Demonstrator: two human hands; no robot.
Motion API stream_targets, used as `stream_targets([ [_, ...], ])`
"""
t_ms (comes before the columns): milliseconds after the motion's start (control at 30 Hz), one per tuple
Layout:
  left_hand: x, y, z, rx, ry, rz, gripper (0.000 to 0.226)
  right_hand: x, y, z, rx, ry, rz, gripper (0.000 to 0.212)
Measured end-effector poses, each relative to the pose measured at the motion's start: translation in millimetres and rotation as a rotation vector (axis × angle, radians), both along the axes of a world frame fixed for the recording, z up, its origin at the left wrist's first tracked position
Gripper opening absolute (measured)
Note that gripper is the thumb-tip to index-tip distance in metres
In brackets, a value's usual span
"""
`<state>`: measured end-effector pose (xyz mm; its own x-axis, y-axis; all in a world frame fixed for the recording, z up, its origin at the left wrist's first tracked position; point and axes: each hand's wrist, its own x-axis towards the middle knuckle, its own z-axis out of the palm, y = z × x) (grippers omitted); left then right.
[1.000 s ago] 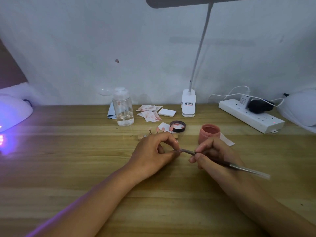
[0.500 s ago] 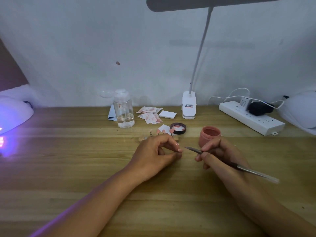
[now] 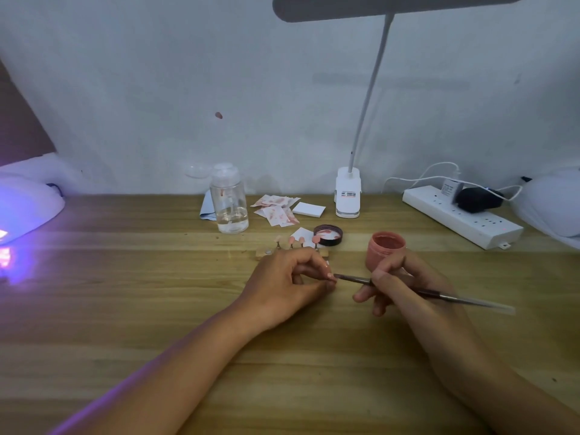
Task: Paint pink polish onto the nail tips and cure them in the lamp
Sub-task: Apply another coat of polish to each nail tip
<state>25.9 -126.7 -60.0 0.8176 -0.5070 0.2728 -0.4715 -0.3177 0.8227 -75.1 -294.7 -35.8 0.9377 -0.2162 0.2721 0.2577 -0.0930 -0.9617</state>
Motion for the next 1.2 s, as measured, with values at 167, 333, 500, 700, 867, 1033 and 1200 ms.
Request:
stream_targets([
  [167, -0.1, 0.1, 0.6, 0.004, 0.007, -0.007, 0.019, -1.0, 0.9, 0.6, -0.028, 0.028, -0.015, 0.012],
  [333, 0.5, -0.3, -0.3, -0.005, 0.010, -0.010, 0.020, -1.8, 0.5, 2.0, -0.030, 0.038, -0.025, 0.013],
  [500, 2.3, -0.6, -1.0, -0.017, 0.025, -0.010, 0.017, -2.2, -0.3, 4.4, -0.023, 0.033, -0.038, 0.012],
  [700, 2.9, -0.7, -0.7, -0.025, 0.040, -0.025, 0.017, -1.1, 0.3, 3.1, 0.002, 0.018, -0.049, 0.012],
  [867, 3.2, 0.9, -1.4, -0.026, 0.046, -0.017, 0.011, 0.1, -1.4, 1.0, 0.027, -0.013, -0.074, 0.014],
  [1033, 2.9, 1.6, -0.8, -0.028, 0.040, -0.021, 0.012, -0.8, -0.1, 0.0, -0.008, -0.002, -0.021, 0.009],
  [1200, 3.2, 2.9, -0.2, -0.043, 0.039, -0.032, 0.015, -0.5, 1.4, 0.0, -0.057, 0.019, 0.010, 0.008],
])
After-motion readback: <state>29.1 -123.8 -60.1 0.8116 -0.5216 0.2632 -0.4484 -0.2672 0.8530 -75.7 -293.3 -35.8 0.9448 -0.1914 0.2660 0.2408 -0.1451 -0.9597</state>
